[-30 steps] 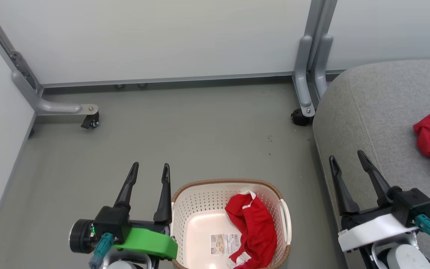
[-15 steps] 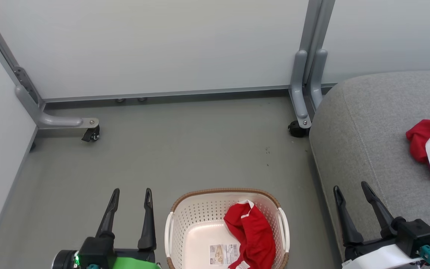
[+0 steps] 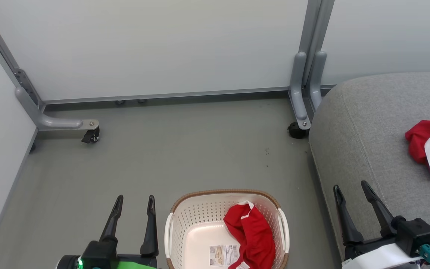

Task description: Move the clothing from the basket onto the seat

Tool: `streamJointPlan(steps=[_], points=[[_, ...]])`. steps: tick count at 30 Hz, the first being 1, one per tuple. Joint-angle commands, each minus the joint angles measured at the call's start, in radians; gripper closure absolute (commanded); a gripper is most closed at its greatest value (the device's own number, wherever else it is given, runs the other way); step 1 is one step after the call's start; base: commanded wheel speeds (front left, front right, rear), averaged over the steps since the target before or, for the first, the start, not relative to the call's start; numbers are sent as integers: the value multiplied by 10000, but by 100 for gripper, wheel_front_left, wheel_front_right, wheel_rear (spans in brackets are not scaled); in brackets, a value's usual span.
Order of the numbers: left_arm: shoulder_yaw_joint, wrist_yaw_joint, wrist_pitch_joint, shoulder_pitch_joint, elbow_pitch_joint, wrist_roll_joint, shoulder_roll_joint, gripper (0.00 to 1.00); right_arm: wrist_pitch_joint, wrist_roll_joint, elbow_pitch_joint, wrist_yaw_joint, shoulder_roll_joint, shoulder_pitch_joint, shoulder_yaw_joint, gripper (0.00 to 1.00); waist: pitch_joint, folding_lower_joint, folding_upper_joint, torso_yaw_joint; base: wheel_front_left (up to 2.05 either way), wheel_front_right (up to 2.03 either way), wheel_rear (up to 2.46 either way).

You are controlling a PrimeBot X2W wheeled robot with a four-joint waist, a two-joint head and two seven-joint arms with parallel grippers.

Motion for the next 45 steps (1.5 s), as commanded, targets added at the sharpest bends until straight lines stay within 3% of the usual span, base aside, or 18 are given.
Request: streamJointPlan(steps=[1, 32, 41, 45], points=[[-17, 17, -8, -85, 10, 60, 12, 0, -30, -44, 2, -13, -12, -57, 3, 0, 15, 1, 0, 7, 0, 0, 0], [-76, -183, -8, -128, 241, 164, 12, 0, -30, 27, 170, -13, -58, -21, 88, 0, 60, 1, 0, -19, 0, 0, 0], [-194, -385, -8, -423, 286, 264, 12, 0, -30, 88, 105, -13, -153, -249, 15, 0, 710, 1, 0, -159, 0, 0, 0], [-346, -482, -8, -845, 348, 272, 12, 0, -30, 204, -5, -13, -144, -579, -320, 0, 1488, 1, 0, -278, 0, 0, 0]])
